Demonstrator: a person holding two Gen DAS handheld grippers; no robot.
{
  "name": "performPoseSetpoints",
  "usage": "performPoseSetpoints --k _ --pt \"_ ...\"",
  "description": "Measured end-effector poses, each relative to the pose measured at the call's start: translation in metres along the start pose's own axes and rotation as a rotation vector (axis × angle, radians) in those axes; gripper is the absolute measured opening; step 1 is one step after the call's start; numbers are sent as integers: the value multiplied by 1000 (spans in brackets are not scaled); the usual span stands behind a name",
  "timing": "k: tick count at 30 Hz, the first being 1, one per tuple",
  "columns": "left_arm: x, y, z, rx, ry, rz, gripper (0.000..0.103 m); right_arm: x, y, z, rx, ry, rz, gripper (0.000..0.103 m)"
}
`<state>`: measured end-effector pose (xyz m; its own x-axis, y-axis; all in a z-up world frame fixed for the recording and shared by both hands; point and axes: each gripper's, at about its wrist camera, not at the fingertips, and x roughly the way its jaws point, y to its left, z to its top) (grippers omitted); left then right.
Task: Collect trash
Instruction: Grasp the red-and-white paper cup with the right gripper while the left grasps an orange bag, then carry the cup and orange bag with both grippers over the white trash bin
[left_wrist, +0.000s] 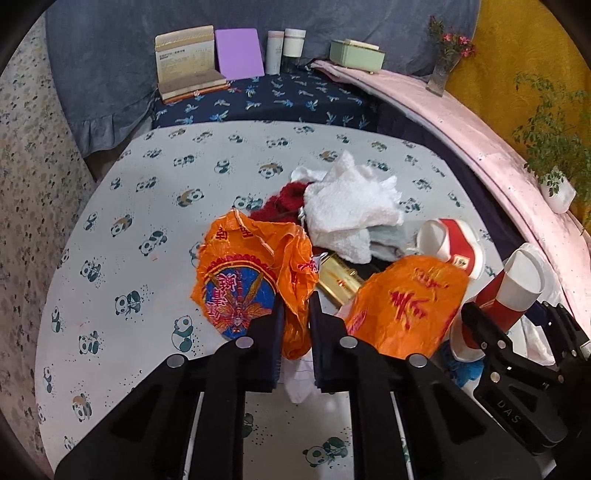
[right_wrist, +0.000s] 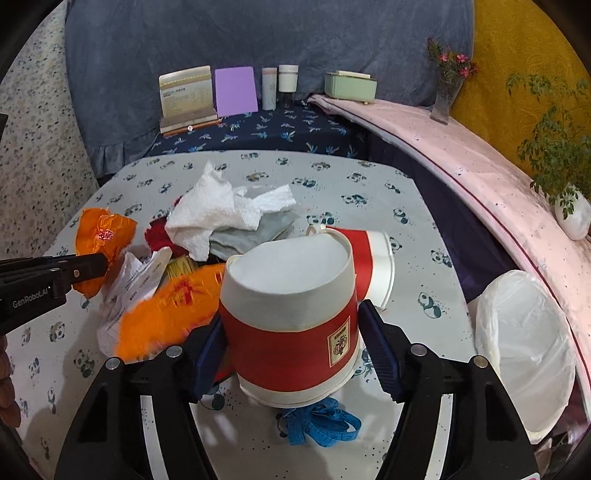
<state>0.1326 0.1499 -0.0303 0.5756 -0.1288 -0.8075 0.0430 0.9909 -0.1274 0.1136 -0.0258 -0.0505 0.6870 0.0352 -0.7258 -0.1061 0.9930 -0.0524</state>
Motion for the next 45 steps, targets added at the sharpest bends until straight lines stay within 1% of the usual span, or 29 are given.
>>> performPoseSetpoints --k 6,11,15,19,23,28,32,38,43,45 --pt "-25 -10 7 13 -54 -30 12 -21 -12 6 28 -50 -8 66" --pt "-40 -28 10 47 -87 -54 12 -37 -28 8 61 -83 -20 66" --pt "-47 -53 11 87 -101 -87 12 -46 -45 5 87 -102 -43 66" --pt "-51 -89 12 150 -111 -129 12 -55 -66 0 124 -112 -72 66" --pt "-50 -126 10 210 -103 -183 12 -63 -91 -8 167 -118 -112 66" --pt "-47 -176 4 283 -84 -270 12 -70 -127 -19 229 -123 -172 66" --pt "-45 -215 -1 341 -67 -342 12 -75 -163 -31 295 -123 -231 66" --pt "-37 -268 -8 421 -28 -446 12 -78 -213 -49 382 -109 -319 66" --pt "-23 -306 -10 469 23 -524 12 -77 -240 -62 435 -99 -365 66" --pt "-19 -319 -10 481 39 -543 12 -76 -248 -66 454 -94 -376 66"
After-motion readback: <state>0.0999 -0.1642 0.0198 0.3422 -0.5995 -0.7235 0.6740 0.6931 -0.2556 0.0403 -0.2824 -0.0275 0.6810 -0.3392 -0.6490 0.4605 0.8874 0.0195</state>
